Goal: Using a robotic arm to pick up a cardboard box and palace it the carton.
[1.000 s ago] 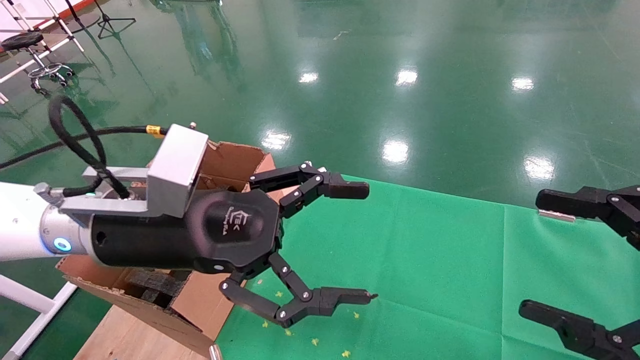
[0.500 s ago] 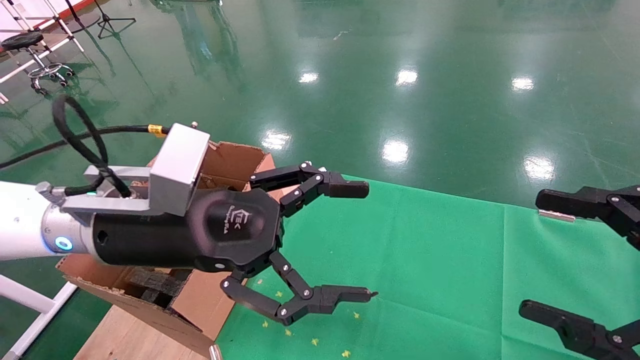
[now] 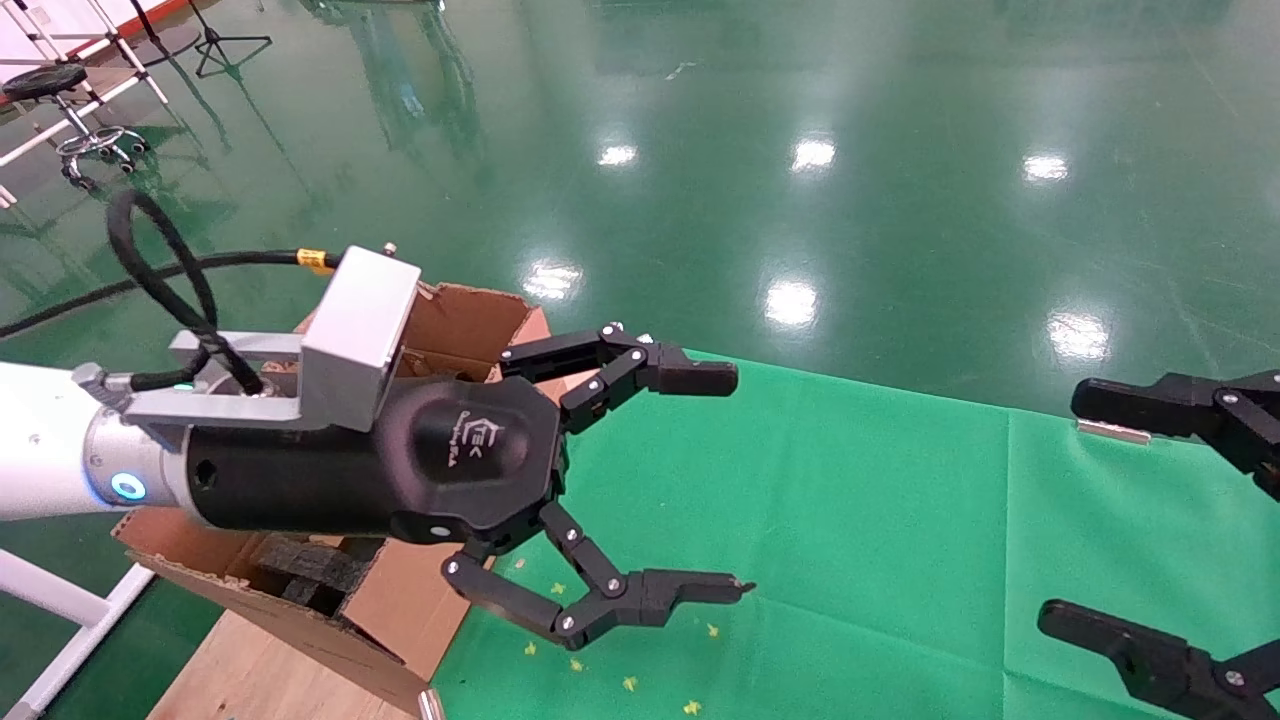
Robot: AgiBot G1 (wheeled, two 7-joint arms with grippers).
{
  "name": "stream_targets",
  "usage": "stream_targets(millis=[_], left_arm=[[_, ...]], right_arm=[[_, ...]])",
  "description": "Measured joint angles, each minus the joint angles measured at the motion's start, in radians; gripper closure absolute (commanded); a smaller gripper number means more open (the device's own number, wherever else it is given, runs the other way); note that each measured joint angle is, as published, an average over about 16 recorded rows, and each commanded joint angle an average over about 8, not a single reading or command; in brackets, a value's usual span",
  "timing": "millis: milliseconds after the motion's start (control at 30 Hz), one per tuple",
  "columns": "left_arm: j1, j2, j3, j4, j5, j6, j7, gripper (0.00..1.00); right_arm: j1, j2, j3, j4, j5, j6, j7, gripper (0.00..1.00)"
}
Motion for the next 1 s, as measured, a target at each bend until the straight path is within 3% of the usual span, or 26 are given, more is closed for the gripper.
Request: stream_targets(millis=[1000], left_arm=[[-0.001, 0.0, 0.001, 0.001, 0.001, 0.0, 0.0, 0.0]], right_arm=[[0.0, 0.0, 0.0, 0.0, 0.0, 0.0, 0.0, 0.0]])
